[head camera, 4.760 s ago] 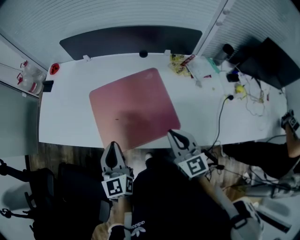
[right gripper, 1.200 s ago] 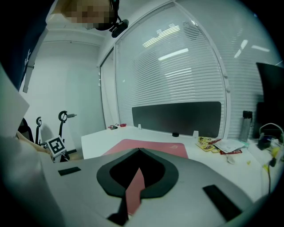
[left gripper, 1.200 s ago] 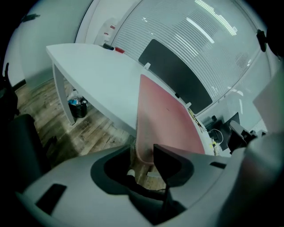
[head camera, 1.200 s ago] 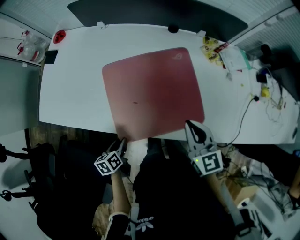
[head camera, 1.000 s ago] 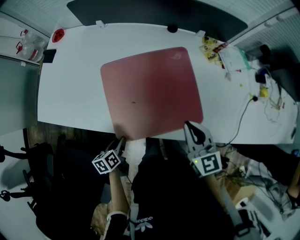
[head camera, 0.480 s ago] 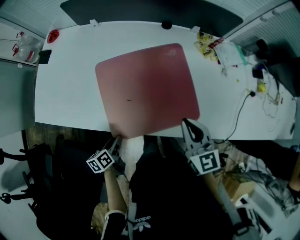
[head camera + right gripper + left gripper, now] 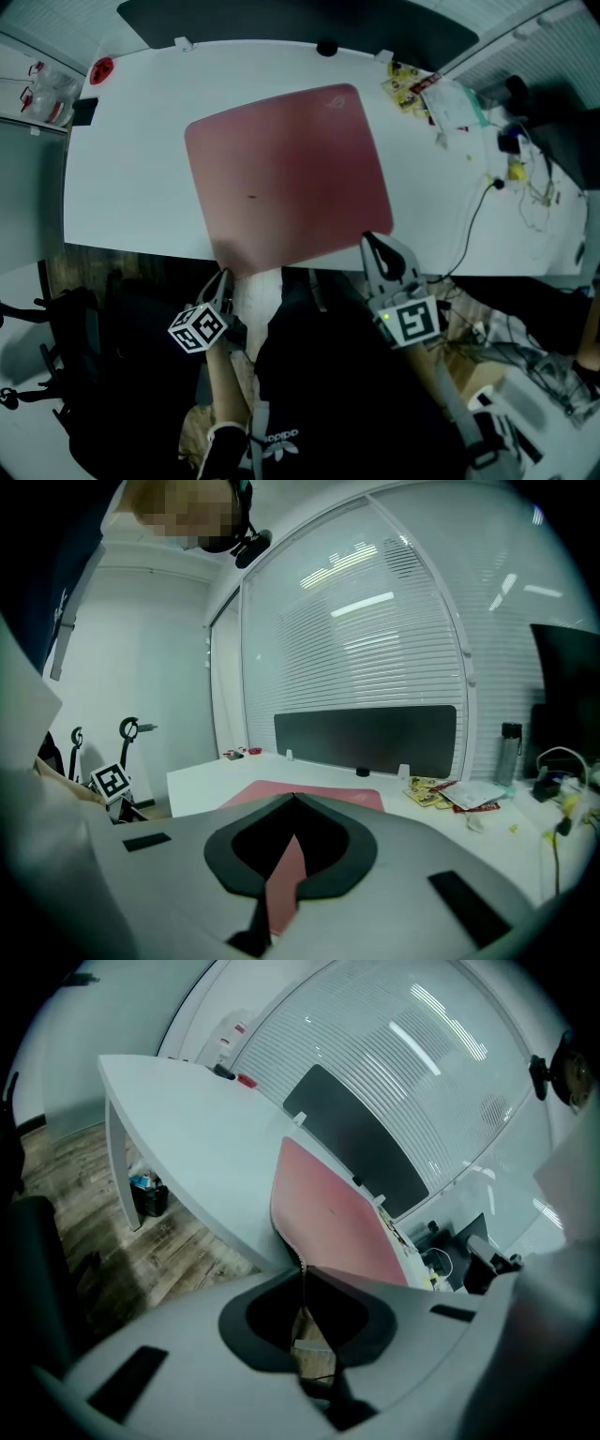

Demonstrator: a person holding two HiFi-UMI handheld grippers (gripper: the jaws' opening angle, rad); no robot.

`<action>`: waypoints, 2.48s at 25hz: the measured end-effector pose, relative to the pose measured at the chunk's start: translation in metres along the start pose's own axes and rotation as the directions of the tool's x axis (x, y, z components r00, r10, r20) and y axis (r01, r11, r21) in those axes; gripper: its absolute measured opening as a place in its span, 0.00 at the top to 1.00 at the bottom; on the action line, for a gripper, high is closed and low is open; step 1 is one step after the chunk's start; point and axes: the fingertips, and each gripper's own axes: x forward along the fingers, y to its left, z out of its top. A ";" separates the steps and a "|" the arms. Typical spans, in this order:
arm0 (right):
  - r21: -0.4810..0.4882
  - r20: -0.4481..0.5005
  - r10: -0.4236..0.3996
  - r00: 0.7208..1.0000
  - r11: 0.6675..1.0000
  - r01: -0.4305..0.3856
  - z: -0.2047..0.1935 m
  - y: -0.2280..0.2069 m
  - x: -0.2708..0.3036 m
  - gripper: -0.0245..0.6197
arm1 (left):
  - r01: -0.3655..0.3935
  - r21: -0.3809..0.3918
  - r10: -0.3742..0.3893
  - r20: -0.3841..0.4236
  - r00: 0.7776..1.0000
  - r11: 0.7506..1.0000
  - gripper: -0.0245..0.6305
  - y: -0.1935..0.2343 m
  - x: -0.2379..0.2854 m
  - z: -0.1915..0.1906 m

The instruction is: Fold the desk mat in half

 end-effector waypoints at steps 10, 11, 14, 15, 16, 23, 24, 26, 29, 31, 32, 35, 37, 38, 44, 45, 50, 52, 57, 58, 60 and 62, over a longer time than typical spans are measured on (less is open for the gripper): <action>0.009 0.011 -0.022 1.000 1.000 0.022 0.001 -0.004 -0.003 0.96 | 0.003 0.032 -0.005 0.045 0.999 0.999 0.93 -0.018 -0.001 0.011; 0.009 0.012 -0.023 1.000 1.000 0.023 0.001 -0.004 -0.003 0.96 | 0.009 0.042 -0.011 0.049 0.999 0.999 0.93 -0.022 -0.001 0.013; 0.003 0.022 -0.023 1.000 1.000 0.023 0.002 -0.006 -0.002 0.96 | 0.030 0.060 -0.034 0.065 0.997 0.998 0.93 -0.033 0.000 0.021; 0.001 0.023 -0.021 1.000 1.000 0.021 0.002 -0.005 -0.002 0.96 | 0.037 0.066 -0.041 0.071 0.997 0.997 0.93 -0.037 0.000 0.023; 0.001 0.022 -0.020 1.000 1.000 0.020 0.002 -0.005 -0.002 0.96 | 0.044 0.073 -0.050 0.076 0.996 0.996 0.93 -0.042 0.001 0.026; 0.010 0.026 -0.028 0.999 1.000 0.027 0.002 -0.008 -0.005 0.96 | 0.111 0.077 -0.120 0.120 0.985 0.991 0.93 -0.071 0.010 0.044; 0.010 0.027 -0.029 0.999 1.000 0.029 0.002 -0.009 -0.005 0.96 | 0.118 0.077 -0.127 0.124 0.984 0.990 0.93 -0.074 0.012 0.046; 0.012 0.025 -0.033 0.999 0.999 0.032 0.001 -0.011 -0.007 0.96 | 0.126 0.083 -0.136 0.127 0.983 0.989 0.93 -0.080 0.015 0.050; 0.008 0.028 -0.039 0.999 0.999 0.039 0.003 -0.015 -0.008 0.96 | 0.131 0.101 -0.144 0.128 0.981 0.986 0.93 -0.088 0.021 0.056; 0.007 0.035 -0.043 0.998 0.999 0.042 0.005 -0.017 -0.008 0.96 | 0.135 0.112 -0.148 0.125 0.981 0.985 0.93 -0.092 0.023 0.059; 0.008 0.038 -0.046 0.998 0.999 0.046 0.006 -0.018 -0.009 0.96 | 0.137 0.116 -0.151 0.124 0.981 0.984 0.93 -0.094 0.024 0.060; 0.013 0.045 -0.059 0.997 0.998 0.059 0.008 -0.023 -0.010 0.96 | 0.145 0.129 -0.161 0.119 0.980 0.981 0.93 -0.101 0.028 0.065; 0.014 0.053 -0.067 0.996 0.998 0.066 0.008 -0.027 -0.011 0.96 | 0.152 0.136 -0.168 0.116 0.979 0.979 0.93 -0.105 0.030 0.068; 0.015 0.054 -0.069 0.996 0.998 0.068 0.008 -0.028 -0.011 0.96 | 0.156 0.141 -0.173 0.113 0.978 0.978 0.93 -0.108 0.032 0.069; 0.018 0.055 -0.079 0.995 0.997 0.078 0.008 -0.035 -0.012 0.96 | 0.176 0.172 -0.194 0.098 0.976 0.969 0.93 -0.124 0.044 0.077; 0.019 0.055 -0.083 0.995 0.996 0.082 0.008 -0.036 -0.012 0.96 | 0.180 0.176 -0.199 0.097 0.975 0.968 0.93 -0.127 0.046 0.079; 0.012 0.068 -0.101 0.993 0.995 0.100 0.014 -0.042 -0.010 0.96 | 0.203 0.195 -0.223 0.091 0.970 0.960 0.93 -0.138 0.053 0.088; 0.010 0.074 -0.106 0.992 0.994 0.105 0.017 -0.044 -0.009 0.96 | 0.209 0.204 -0.230 0.088 0.969 0.957 0.93 -0.142 0.056 0.092; 0.005 0.080 -0.121 0.989 0.993 0.121 0.021 -0.048 -0.008 0.96 | 0.242 0.216 -0.263 0.076 0.962 0.946 0.93 -0.155 0.067 0.099; 0.003 0.077 -0.124 0.989 0.992 0.124 0.021 -0.049 -0.008 0.96 | 0.249 0.220 -0.270 0.072 0.960 0.943 0.93 -0.158 0.071 0.100; 0.001 0.071 -0.133 0.989 0.991 0.133 0.020 -0.051 -0.008 0.96 | 0.262 0.228 -0.283 0.063 0.957 0.938 0.93 -0.163 0.076 0.102; 0.004 0.067 -0.145 0.987 0.989 0.145 0.019 -0.053 -0.008 0.96 | 0.273 0.236 -0.292 0.050 0.955 0.933 0.93 -0.168 0.082 0.104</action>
